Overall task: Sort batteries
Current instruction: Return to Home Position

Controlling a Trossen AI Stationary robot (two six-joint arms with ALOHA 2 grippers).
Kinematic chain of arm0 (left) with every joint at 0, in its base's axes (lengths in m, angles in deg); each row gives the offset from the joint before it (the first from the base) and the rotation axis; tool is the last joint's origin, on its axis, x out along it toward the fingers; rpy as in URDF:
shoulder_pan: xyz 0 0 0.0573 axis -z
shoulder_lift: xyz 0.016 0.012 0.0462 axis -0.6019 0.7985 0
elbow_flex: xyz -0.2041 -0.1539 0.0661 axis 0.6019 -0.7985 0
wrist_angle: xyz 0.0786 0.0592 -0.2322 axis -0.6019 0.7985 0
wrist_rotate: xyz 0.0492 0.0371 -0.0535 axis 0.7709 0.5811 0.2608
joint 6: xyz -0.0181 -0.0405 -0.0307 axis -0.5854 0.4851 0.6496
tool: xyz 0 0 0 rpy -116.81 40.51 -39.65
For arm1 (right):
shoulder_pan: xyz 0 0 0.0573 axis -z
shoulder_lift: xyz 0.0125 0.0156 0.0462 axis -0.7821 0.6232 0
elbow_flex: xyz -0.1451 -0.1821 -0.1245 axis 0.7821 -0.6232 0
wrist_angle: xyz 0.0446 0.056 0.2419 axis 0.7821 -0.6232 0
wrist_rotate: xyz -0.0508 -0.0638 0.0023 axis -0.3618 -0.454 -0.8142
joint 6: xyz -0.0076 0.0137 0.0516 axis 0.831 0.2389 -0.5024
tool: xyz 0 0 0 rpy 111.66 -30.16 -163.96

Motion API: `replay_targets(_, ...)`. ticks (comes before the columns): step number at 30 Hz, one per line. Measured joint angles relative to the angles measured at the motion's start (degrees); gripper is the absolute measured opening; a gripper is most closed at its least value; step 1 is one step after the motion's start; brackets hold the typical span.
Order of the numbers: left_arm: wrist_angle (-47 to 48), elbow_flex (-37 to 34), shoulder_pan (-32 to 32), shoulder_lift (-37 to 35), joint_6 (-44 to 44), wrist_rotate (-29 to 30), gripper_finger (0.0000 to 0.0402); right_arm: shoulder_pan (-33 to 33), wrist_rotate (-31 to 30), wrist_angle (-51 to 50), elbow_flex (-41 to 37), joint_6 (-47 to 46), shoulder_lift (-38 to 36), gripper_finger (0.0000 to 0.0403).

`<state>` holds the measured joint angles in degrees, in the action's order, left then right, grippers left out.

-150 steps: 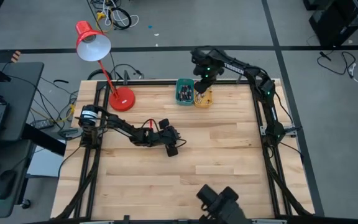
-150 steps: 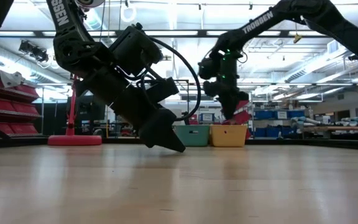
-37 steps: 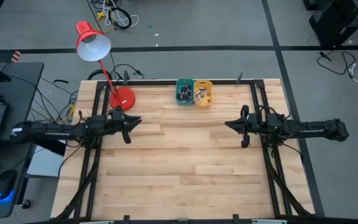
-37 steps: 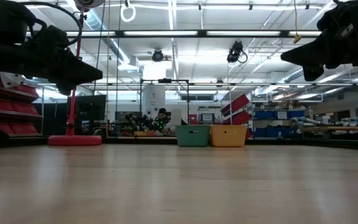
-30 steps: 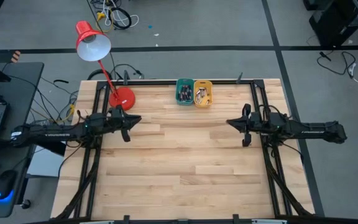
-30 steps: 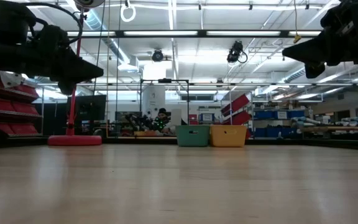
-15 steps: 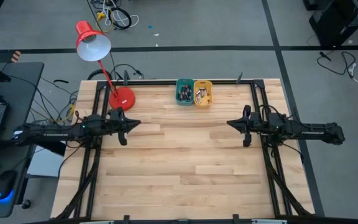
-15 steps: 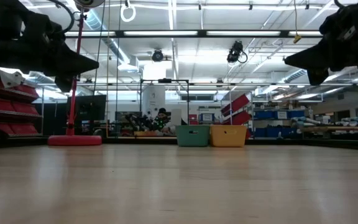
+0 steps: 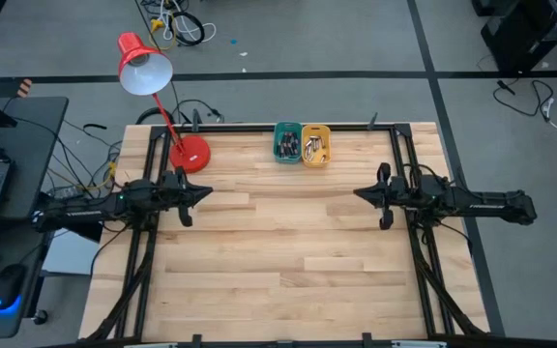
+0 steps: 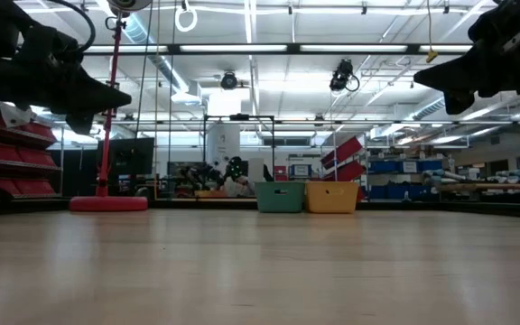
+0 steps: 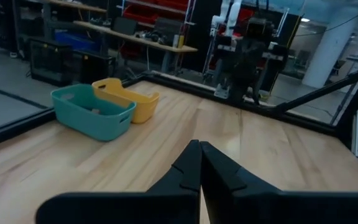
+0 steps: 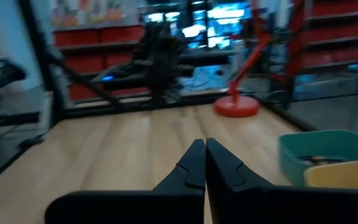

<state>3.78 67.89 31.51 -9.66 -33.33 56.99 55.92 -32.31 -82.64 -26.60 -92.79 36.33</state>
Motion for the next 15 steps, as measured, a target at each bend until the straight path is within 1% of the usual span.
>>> replay_targets(2,2.2,0.0,0.0,-1.9,0.1,0.3,0.0012,0.0,-2.1,0.7,0.0,0.0,0.0,0.0000)
replay_targets(6,3.4,0.1,0.0,-4.9,-0.4,0.3,0.0012,0.0,-2.4,0.7,0.0,-0.1,0.0,0.0000)
replay_targets(11,3.6,0.1,0.0,-4.9,-1.7,0.1,0.0012,-0.2,-2.3,-0.2,0.0,-1.0,0.0,0.0000)
replay_targets(15,3.9,0.2,0.0,-4.8,-1.4,-0.7,0.0012,-1.5,-2.7,-4.2,0.0,-1.2,0.0,0.0000)
